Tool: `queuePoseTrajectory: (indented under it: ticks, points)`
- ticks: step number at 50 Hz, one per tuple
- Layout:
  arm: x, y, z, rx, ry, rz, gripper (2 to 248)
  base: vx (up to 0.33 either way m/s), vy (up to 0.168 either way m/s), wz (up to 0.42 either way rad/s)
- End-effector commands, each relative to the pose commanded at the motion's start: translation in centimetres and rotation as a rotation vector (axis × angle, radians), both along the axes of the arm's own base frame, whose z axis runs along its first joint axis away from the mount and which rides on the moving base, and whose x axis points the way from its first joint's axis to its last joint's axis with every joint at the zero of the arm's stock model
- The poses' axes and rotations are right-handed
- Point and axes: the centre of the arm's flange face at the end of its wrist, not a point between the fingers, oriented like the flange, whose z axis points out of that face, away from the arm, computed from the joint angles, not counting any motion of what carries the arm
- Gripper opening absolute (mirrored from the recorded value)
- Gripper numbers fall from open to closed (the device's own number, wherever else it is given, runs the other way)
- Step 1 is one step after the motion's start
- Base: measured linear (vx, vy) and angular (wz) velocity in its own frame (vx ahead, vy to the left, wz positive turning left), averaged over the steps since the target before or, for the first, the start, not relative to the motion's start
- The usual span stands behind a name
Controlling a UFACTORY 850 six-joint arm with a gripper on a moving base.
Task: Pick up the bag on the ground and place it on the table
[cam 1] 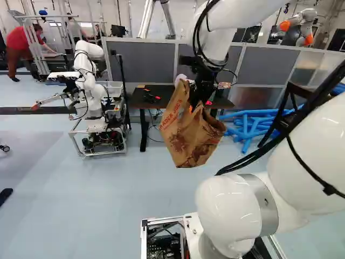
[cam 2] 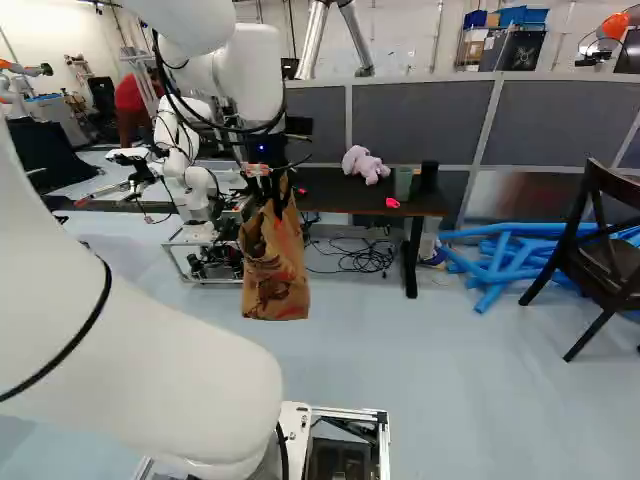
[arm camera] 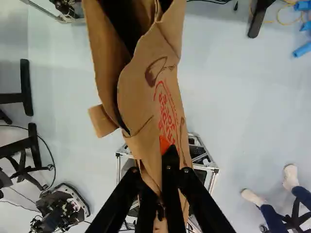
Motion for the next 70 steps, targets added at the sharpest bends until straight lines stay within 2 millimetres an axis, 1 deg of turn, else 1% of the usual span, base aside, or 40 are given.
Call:
queuePoseTrajectory:
  ticks: [55,63,70]
  points:
    - [0.00,0.00,0.00,0.000,0.000,0.000,21,0.185,-0.089,0.000]
    - [0.00,0.00,0.00,0.000,0.000,0.000,21,0.183,-0.067,-0.007]
    - [0.00,0.00,0.00,0.000,0.000,0.000,21,0.174,0.016,0.106]
